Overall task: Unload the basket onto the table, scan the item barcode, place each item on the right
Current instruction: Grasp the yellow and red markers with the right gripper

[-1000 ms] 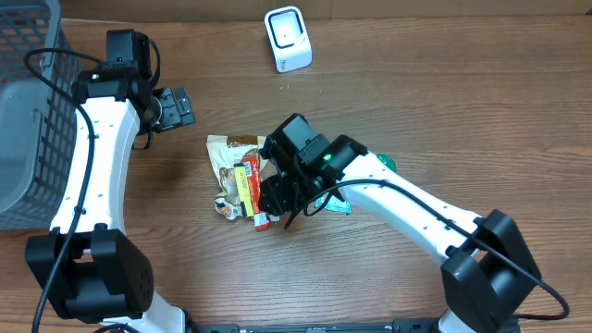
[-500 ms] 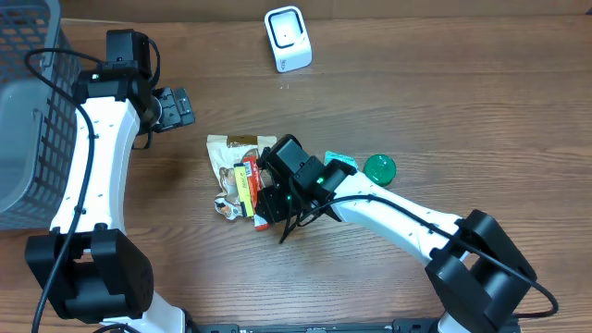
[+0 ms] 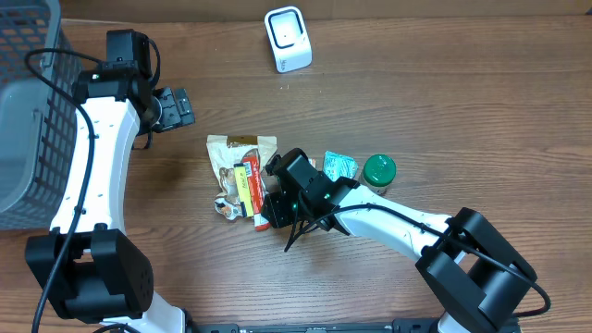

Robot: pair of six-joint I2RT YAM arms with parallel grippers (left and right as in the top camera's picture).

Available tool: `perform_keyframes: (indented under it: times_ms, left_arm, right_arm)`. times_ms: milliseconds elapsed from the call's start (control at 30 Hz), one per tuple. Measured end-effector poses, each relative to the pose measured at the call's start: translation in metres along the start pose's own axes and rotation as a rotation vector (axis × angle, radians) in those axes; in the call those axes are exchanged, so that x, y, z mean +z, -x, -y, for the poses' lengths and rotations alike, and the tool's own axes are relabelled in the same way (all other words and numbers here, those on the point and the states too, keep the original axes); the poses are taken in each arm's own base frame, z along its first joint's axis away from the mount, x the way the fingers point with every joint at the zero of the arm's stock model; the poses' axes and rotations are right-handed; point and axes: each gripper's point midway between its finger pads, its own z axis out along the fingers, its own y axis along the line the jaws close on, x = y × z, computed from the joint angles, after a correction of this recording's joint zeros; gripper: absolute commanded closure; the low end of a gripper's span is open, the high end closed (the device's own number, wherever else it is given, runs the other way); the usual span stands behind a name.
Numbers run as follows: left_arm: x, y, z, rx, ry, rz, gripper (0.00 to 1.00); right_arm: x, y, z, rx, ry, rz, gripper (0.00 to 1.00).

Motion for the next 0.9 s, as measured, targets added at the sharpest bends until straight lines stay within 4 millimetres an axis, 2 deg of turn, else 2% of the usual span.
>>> perform_keyframes:
  times_ms: [400, 633, 767, 900]
  left_arm:
    - [0.0, 0.0, 0.0, 0.0, 0.0, 0.0, 0.0]
    - [0.0, 0.0, 0.0, 0.0, 0.0, 0.0, 0.0]
    - [0.0, 0.0, 0.0, 0.0, 0.0, 0.001, 0.0]
    - [0.0, 0.0, 0.0, 0.0, 0.0, 0.0, 0.0]
  right_arm:
    - [0.008, -0.013, -0.023, -0.067, 0.0, 0.003, 0.62]
    - [0.01, -0.011, -0.011, -0.04, -0.054, 0.039, 0.63]
    - [0.011, -0.014, -0.003, -0.024, -0.079, 0.045, 0.68]
    - [0.012, -0.013, -0.003, -0.017, -0.08, 0.051, 0.7]
